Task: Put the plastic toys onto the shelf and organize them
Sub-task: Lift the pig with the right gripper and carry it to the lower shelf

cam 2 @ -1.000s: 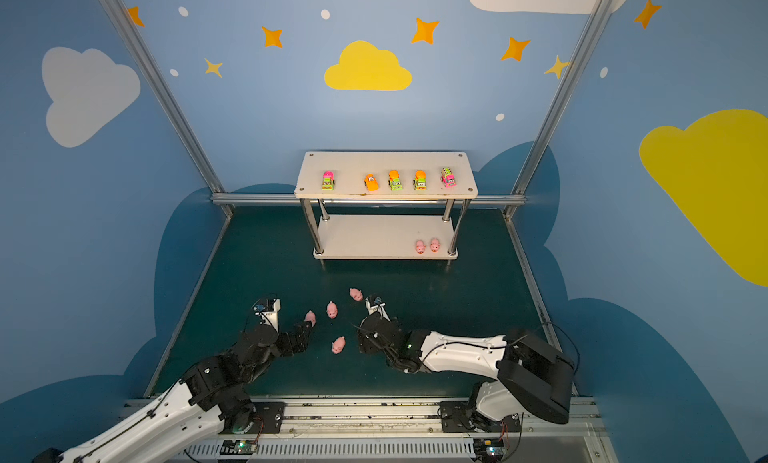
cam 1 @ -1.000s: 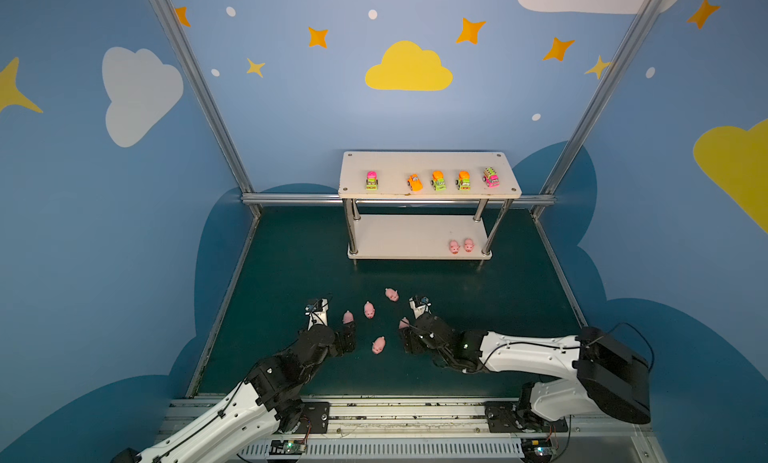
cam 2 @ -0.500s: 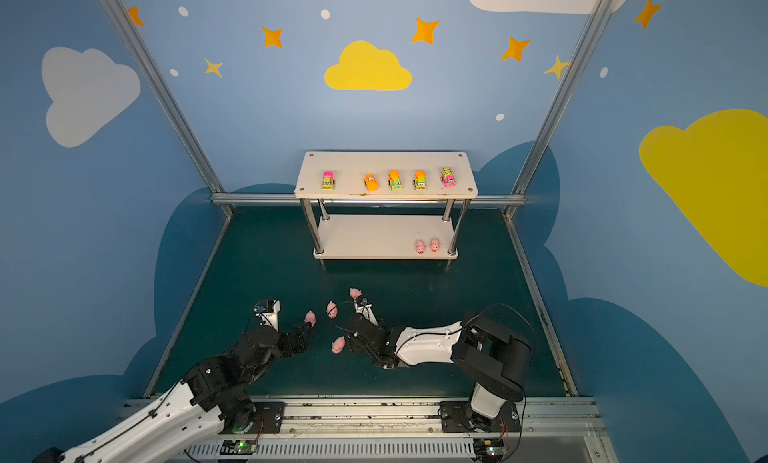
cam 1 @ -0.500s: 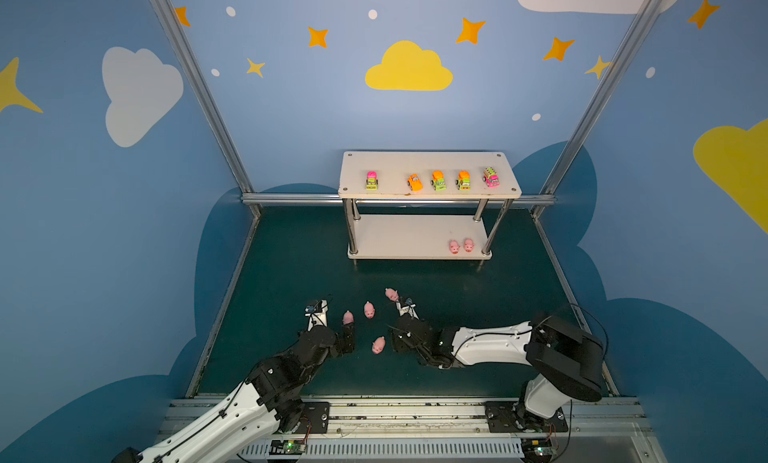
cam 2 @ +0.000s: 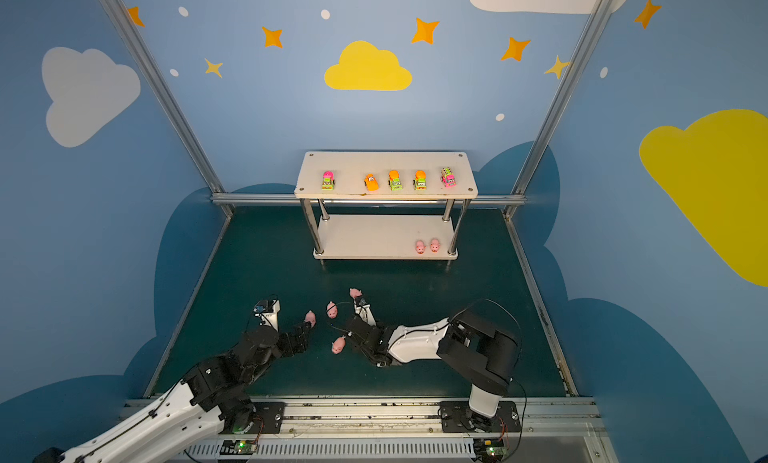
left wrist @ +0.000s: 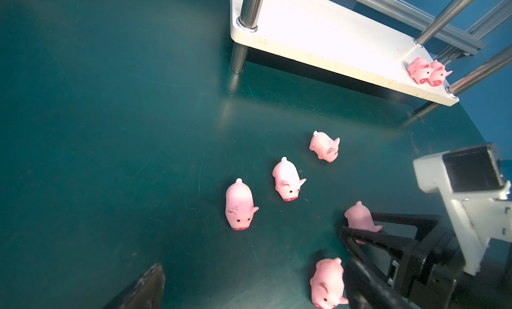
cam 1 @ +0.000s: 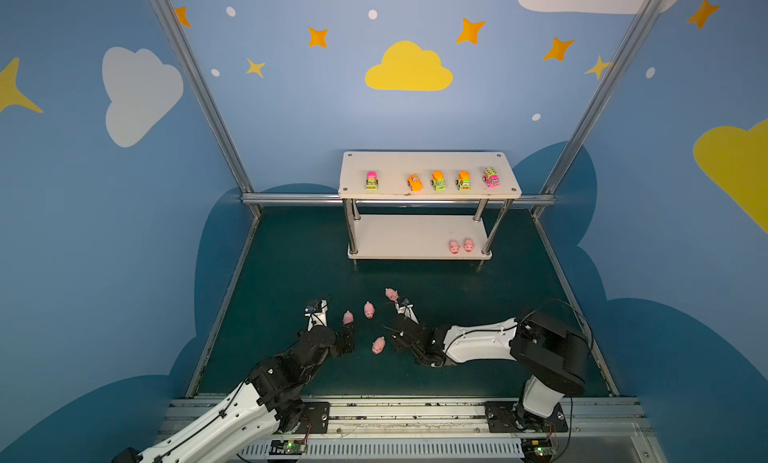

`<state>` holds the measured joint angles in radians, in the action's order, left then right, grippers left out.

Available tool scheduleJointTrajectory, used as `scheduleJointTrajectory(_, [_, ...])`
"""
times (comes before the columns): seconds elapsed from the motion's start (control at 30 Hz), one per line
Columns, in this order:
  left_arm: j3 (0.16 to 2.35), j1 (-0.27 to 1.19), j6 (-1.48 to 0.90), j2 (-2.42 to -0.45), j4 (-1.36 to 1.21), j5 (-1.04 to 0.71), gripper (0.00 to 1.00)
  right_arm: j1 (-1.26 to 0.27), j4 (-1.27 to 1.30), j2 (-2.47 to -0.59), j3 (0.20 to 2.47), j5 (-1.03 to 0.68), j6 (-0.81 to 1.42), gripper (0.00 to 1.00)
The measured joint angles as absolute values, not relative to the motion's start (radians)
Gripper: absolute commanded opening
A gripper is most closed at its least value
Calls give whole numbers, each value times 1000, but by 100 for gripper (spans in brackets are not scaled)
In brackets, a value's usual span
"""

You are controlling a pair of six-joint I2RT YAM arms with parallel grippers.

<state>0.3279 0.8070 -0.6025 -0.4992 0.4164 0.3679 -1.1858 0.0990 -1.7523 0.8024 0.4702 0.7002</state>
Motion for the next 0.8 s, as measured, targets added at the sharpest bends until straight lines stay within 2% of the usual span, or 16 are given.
scheduleJointTrajectory(0.27, [328, 807, -603, -499, 416, 368, 100, -1179, 100, -1761, 804, 490, 700, 37])
scheduleJointTrajectory(0.8, [331, 807, -598, -533, 414, 368, 100, -1139, 20, -1690, 804, 472, 667, 35])
